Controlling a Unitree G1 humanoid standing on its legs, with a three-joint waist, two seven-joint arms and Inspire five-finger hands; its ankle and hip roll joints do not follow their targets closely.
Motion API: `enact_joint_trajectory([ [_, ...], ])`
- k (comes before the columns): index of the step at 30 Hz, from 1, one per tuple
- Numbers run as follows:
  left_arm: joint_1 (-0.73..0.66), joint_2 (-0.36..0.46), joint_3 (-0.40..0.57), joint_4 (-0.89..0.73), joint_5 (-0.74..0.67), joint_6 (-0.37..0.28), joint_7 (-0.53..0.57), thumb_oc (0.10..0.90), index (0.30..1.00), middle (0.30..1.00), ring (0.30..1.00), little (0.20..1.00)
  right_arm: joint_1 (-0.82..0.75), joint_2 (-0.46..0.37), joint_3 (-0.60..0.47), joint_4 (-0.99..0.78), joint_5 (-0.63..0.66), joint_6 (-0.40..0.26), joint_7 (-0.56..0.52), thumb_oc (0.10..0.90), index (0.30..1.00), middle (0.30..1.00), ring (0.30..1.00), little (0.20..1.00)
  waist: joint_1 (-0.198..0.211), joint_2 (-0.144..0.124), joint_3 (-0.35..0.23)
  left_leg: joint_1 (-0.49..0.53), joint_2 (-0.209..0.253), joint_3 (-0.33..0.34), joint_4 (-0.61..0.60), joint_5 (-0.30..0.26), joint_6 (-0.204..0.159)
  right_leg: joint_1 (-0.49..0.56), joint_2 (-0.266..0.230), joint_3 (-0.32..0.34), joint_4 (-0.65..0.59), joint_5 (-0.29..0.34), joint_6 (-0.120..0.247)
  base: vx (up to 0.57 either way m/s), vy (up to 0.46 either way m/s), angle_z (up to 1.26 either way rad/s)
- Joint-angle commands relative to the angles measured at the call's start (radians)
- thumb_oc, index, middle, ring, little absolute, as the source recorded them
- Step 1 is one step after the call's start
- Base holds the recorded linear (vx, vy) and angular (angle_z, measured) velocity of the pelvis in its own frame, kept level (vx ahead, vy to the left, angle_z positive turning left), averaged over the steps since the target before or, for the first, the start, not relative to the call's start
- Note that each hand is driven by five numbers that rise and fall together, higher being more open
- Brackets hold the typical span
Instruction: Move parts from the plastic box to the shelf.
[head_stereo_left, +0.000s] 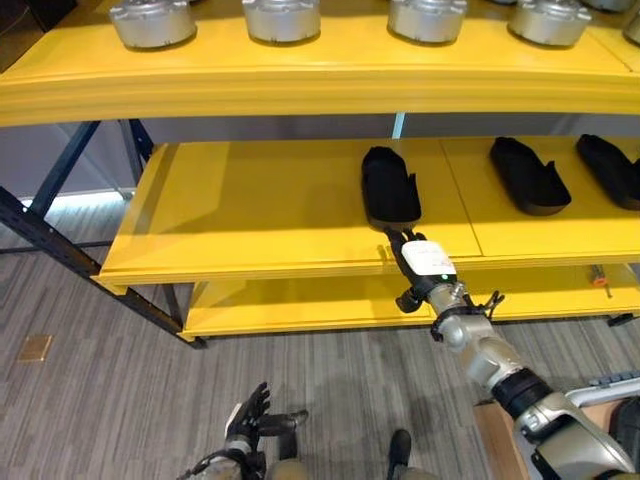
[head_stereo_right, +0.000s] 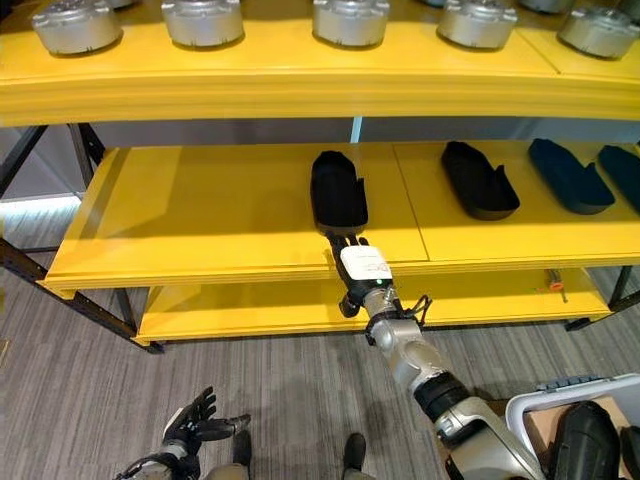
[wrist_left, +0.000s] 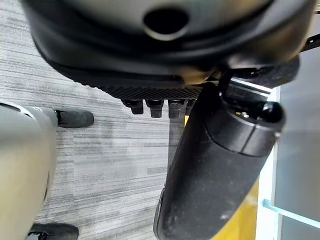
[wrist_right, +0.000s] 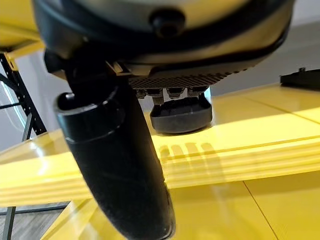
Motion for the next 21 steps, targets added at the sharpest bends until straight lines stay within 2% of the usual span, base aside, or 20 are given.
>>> enact_joint_trajectory([
  [1,-0.078,0.049,-0.032,-0.038,-0.026,-0.078,0.020,0.900,1.000,1.000,1.000,1.000,-0.198,-0.016,-0.008,-0.026,-0.028,-0.009,-0.074,0.900,1.000,1.000,1.000,1.000,0.015,-0.030,0.041,-0.009,-0.008,-0.026,0.009,-0.014,0.025,0.035,-0.028,-0.060,0.073,-0.076,0.011,0.00,0.000,0.00],
  [21,-0.110,0.063,-0.056,-0.046,-0.059,-0.098,0.037,0.900,1.000,1.000,1.000,1.000,-0.320,-0.053,0.033,0.114,-0.030,0.021,-0.093,0.900,1.000,1.000,1.000,1.000,0.033,-0.017,0.103,-0.084,-0.025,-0.046,0.021,-0.004,0.030,-0.030,-0.049,-0.071,0.097,-0.070,0.014,-0.01,0.004,0.02],
])
